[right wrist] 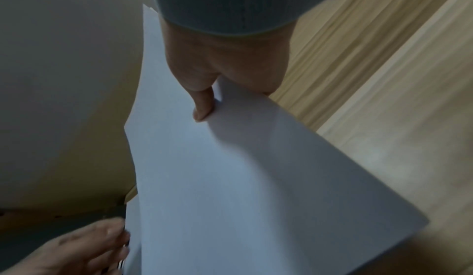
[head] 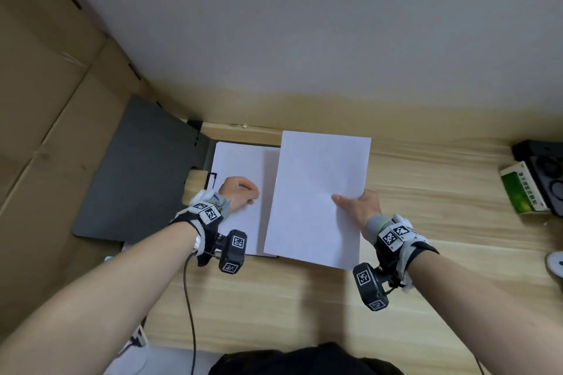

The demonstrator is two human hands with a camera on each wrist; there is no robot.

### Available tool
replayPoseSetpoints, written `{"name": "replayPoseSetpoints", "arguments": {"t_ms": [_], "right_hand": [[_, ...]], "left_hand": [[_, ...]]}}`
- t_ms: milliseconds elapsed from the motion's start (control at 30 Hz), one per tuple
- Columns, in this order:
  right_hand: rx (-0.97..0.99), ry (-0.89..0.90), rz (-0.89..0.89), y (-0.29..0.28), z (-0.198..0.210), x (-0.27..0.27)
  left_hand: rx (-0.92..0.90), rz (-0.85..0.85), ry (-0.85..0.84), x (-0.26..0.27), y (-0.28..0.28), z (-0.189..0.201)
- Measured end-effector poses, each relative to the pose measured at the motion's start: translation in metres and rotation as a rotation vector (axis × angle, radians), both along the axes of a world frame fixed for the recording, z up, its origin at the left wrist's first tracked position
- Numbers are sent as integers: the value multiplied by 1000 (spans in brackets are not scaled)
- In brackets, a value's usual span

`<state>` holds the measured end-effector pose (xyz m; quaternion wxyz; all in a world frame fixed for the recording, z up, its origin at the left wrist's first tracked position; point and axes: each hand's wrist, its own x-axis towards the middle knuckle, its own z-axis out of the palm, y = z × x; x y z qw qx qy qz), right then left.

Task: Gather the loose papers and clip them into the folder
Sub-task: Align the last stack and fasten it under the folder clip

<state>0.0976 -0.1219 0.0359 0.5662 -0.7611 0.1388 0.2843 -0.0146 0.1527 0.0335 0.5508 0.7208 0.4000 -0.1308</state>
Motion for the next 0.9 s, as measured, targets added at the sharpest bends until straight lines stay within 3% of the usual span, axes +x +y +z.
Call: {"name": "replayPoseSetpoints", "arguments": {"t_ms": [67, 167, 200, 267, 333, 600, 700, 900], "right_hand": [[-17, 15, 2, 7, -3, -2], [-42, 34, 24, 24, -11, -2], [-51, 42, 31, 29, -14, -2], [-65, 54, 39, 37, -18, -2], [-78, 71, 57, 45, -25, 0], [-120, 110, 95, 45, -37, 6], [-168, 135, 110, 31, -42, 7], [-292, 169, 102, -11, -48, 10]], "left_hand": [[39, 4, 97, -2, 28, -3], [-75, -152, 370, -7, 72, -20], [33, -159, 401, -10, 77, -22], [457, -191, 428, -18, 79, -26], [578, -261, 439, -24, 74, -27], [486, -430, 427, -3, 63, -39], [431, -518, 378, 4, 36, -50], [517, -742, 322, 20, -31, -58]]}}
